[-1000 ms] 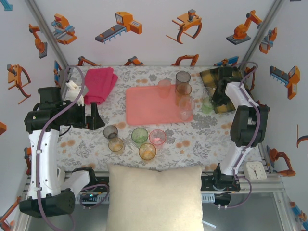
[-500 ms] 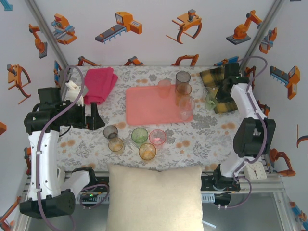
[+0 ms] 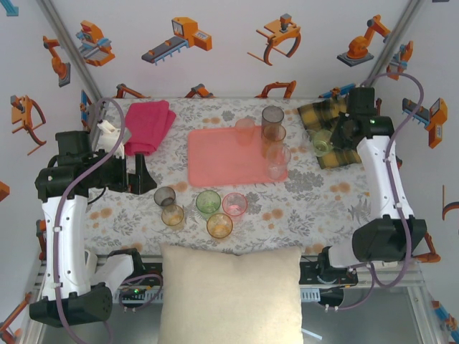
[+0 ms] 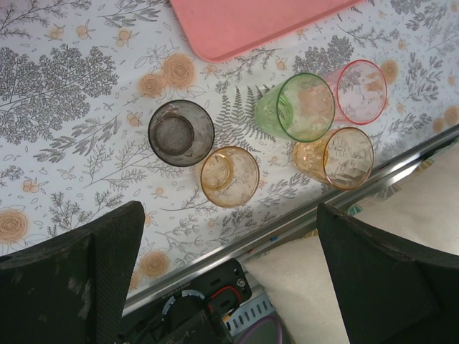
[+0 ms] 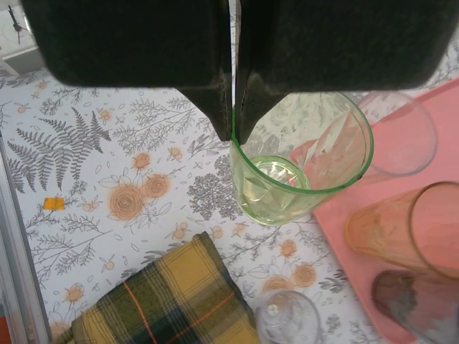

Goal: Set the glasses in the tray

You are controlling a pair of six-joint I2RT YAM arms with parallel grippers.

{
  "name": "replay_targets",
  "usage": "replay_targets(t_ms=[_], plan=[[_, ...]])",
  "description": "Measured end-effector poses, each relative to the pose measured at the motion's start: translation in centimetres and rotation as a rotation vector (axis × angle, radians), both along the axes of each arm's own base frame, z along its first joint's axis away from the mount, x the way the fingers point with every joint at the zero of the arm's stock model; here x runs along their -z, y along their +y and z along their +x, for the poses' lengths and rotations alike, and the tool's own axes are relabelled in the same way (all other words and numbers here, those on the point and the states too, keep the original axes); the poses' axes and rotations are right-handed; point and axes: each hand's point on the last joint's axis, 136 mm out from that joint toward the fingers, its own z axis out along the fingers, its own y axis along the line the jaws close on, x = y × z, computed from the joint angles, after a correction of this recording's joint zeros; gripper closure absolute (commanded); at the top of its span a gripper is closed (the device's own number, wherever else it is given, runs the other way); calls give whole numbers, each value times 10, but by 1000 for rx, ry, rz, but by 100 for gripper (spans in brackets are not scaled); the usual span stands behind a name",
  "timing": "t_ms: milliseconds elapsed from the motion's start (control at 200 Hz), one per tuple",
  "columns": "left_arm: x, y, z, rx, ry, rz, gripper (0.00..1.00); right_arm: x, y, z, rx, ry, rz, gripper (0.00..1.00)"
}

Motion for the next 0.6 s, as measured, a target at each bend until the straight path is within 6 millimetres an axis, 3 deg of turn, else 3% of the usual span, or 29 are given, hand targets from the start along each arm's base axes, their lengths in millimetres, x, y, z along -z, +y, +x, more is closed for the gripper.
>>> replay_targets(t_ms=[160,396,501,601], plan=[[1,0,2,0,4,0,3,-38,34,-10,-87,-65,-27,100],[1,1,3,-4,8,-2,3,-85,111,-20,-280,-161,-61,100],[1,2,3,-10,8,-2,3,-95,148,-20,-360,-189,-71,100],[1,3,3,-15,7,-3,3,-91,184,-18,-430,-184,-92,100]])
